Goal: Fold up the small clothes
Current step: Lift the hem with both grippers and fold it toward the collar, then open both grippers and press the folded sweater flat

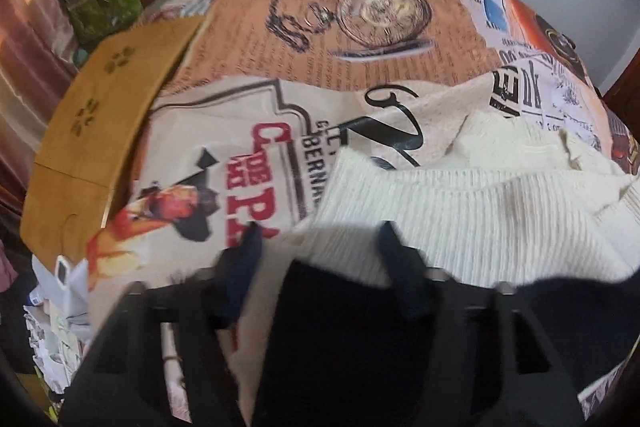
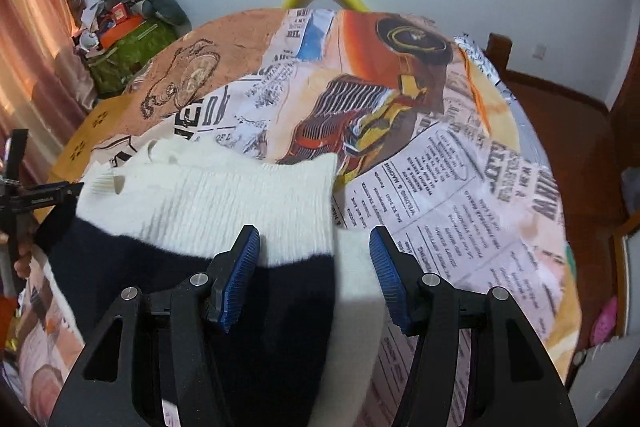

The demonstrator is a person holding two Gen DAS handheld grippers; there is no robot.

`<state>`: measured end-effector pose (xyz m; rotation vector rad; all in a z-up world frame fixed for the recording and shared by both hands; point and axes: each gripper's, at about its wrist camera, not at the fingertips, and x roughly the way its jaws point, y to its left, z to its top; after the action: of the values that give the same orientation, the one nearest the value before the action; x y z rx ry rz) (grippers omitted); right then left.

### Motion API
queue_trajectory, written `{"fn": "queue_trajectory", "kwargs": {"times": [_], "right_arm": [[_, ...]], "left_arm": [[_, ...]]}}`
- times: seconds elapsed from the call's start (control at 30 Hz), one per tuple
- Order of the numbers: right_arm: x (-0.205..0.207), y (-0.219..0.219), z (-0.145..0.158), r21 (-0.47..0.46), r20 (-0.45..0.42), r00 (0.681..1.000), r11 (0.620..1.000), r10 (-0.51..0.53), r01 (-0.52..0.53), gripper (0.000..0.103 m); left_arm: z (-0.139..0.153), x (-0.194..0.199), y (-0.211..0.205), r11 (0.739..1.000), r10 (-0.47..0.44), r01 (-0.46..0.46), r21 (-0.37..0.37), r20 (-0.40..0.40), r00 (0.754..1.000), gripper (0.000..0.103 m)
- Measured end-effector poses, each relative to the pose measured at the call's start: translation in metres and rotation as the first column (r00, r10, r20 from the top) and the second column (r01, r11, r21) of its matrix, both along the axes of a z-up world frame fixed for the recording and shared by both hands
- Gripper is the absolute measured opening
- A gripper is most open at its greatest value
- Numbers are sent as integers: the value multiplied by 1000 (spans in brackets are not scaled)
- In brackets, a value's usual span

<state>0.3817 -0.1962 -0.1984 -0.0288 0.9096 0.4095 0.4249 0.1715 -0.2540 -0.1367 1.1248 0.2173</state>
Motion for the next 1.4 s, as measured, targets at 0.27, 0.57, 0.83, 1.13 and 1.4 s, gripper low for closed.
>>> {"fn": "queue_trajectory", "kwargs": {"times": [0.27,0.57,0.83,1.13,1.4], "right_arm": [[-8,21,11,-35,115,989,995,95,-92,9],[4,27,-6,-144,94,995,989,42,-29,8],[-6,22,15,-181,122,992,983,12,10,12],[-36,58,60,-34,193,972,991,135,-131,43],[-48,121,10,-42,91,961,965,261,-258,55]], "left_arm": [[24,-17,-1,991,31,-48,121,138,990,7],[-2,-15,22,977,89,-93,192,31,996,6],[-1,-35,49,984,138,-140,110,20,990,2],[67,-54,0,993,-59,37,116,188,980,46],[55,-44,-70,978,-208,200,59,190,960,79]]}}
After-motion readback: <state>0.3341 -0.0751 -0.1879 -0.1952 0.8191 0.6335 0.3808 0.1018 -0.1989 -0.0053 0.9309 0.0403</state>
